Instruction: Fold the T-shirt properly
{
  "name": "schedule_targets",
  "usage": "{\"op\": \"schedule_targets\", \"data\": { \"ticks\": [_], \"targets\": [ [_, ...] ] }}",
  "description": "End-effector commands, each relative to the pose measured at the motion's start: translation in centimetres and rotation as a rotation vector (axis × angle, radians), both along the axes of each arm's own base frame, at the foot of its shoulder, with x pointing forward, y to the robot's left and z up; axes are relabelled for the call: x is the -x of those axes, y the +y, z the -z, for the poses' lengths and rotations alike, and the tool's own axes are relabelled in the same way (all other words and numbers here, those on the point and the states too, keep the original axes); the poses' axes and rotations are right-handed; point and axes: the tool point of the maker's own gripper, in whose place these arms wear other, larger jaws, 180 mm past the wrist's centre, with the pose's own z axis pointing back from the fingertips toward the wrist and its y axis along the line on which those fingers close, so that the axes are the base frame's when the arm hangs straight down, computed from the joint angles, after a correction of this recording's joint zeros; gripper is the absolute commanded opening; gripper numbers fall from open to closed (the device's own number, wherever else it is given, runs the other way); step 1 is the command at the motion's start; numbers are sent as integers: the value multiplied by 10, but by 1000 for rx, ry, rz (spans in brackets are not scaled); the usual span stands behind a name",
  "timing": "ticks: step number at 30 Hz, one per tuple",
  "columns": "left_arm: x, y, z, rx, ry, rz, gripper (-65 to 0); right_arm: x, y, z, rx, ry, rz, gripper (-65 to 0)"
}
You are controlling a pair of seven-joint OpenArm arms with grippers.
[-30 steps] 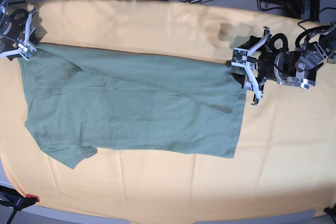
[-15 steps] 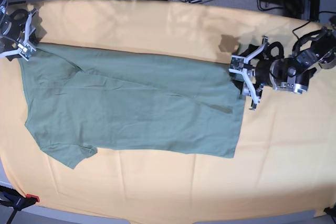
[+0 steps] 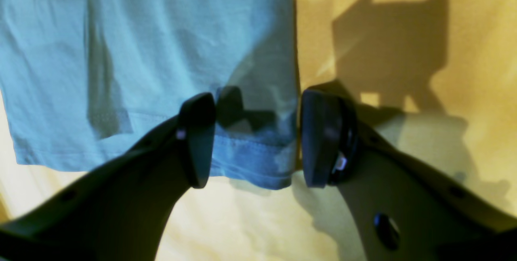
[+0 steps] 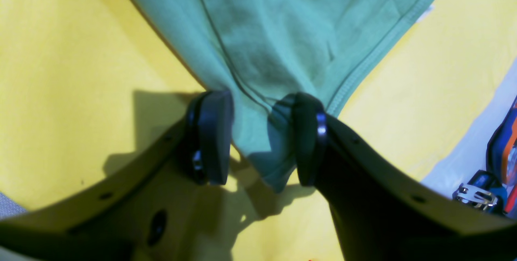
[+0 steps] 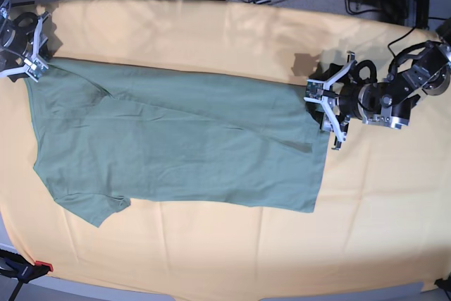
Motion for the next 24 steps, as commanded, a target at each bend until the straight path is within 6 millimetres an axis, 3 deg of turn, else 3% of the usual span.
{"op": "schedule_targets", "data": {
  "ticks": [1, 9, 12, 15, 21, 22, 23, 24],
  "targets": [
    [-10, 2, -9, -5, -37, 1, -317, -9, -4, -11, 17, -32, -11, -373],
    [-13, 2, -9, -16, -60, 23, -328, -9, -4, -11, 17, -32, -11, -373],
    [-13, 2, -9, -16, -60, 23, -437, -9, -4, -11, 17, -32, -11, -373],
    [-13, 2, -9, -16, -60, 23, -645, -9, -4, -11, 17, -32, -11, -373],
    [-18, 0, -15, -10, -78, 25, -650, -11, -7, -13, 35, -36, -12, -384],
    [-20, -1, -18, -6, -83, 26, -650, -13, -9, -15, 39, -47, -6, -407],
    [-23, -2, -21, -1, -89, 24, -650, -14, -10, -16, 41, -57, 4, -476],
    [-24, -3, -23, 9, -87, 20, -650, -15, -11, -16, 44, -64, 12, -585]
  ]
}}
